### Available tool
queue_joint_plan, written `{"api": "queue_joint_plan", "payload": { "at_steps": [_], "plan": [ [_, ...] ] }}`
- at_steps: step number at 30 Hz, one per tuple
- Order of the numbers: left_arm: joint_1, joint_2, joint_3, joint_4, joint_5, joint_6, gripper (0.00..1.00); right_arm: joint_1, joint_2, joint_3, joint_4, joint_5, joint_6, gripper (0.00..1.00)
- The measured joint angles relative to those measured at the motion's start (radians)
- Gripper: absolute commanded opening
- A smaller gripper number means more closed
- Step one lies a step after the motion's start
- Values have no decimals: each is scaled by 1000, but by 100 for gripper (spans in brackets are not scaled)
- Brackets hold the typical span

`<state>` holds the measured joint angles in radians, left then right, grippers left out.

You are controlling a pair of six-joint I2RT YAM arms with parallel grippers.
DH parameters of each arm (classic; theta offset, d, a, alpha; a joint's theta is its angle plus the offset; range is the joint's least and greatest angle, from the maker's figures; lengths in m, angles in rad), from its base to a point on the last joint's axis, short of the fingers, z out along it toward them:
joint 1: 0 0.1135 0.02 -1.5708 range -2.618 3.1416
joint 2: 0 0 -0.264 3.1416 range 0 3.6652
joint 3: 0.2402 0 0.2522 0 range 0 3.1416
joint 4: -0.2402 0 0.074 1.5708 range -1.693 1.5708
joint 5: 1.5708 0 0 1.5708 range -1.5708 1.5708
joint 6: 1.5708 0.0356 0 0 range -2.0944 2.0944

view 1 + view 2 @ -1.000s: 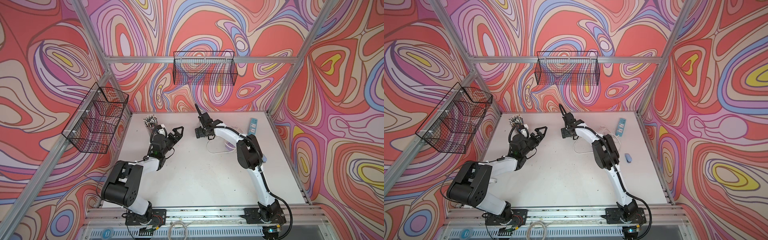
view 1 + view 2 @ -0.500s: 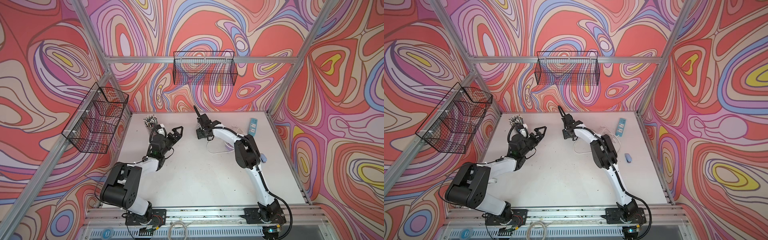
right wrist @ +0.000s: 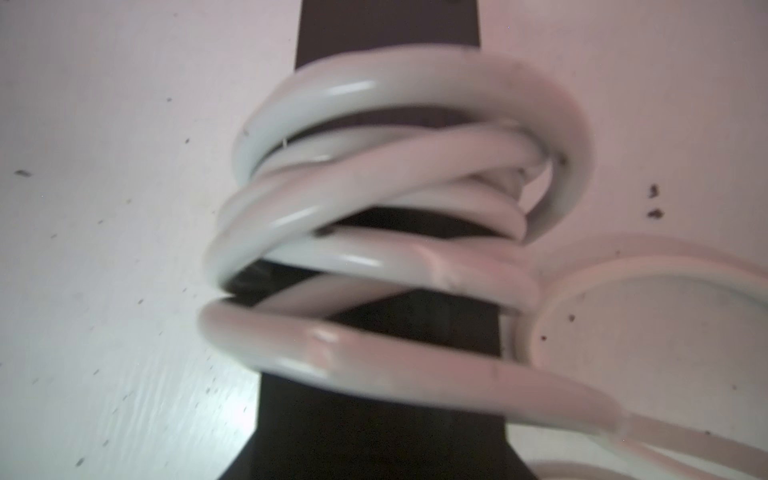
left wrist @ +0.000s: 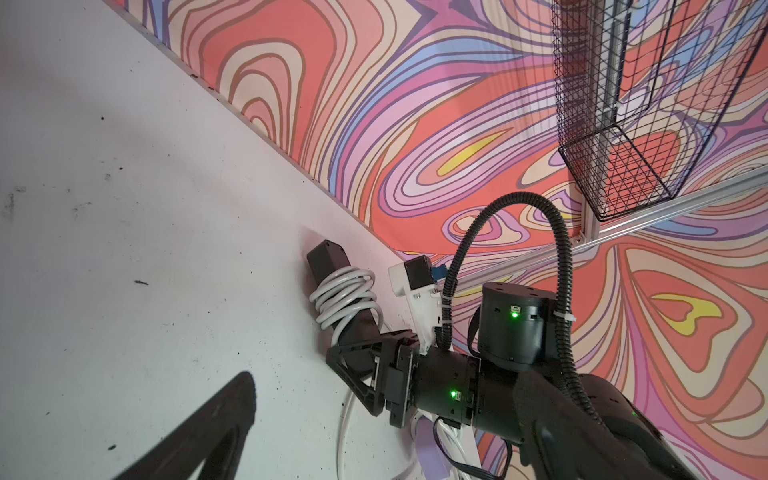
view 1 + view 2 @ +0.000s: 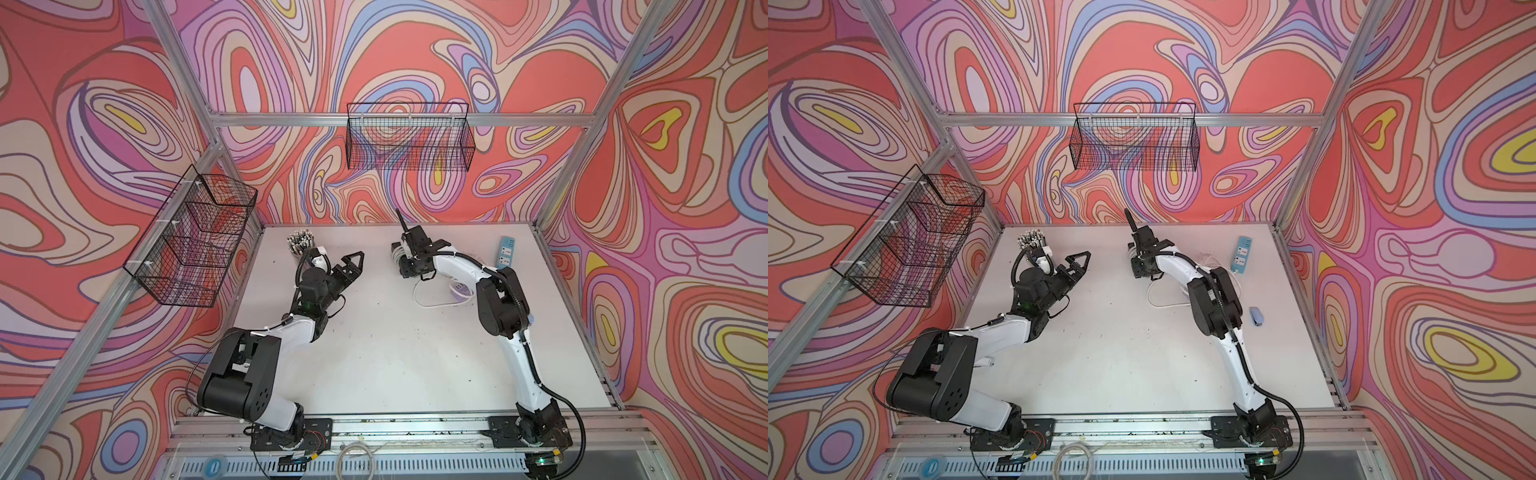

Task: Unwrap the cord wrapped around the power strip
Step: Pick up the power strip from the center of the board.

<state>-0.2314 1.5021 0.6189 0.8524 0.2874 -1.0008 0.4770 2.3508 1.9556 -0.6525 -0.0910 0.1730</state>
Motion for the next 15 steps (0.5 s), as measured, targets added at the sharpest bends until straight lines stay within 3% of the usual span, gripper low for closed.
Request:
{"api": "queue_joint_plan", "payload": {
  "at_steps": [9, 15],
  "plan": [
    [22, -85, 86, -87, 122, 216, 100, -185, -160, -56, -7, -585, 27, 36],
    [22, -196, 153, -175, 242, 418, 100, -185, -203, -193, 89, -925, 102, 37]
  ]
}}
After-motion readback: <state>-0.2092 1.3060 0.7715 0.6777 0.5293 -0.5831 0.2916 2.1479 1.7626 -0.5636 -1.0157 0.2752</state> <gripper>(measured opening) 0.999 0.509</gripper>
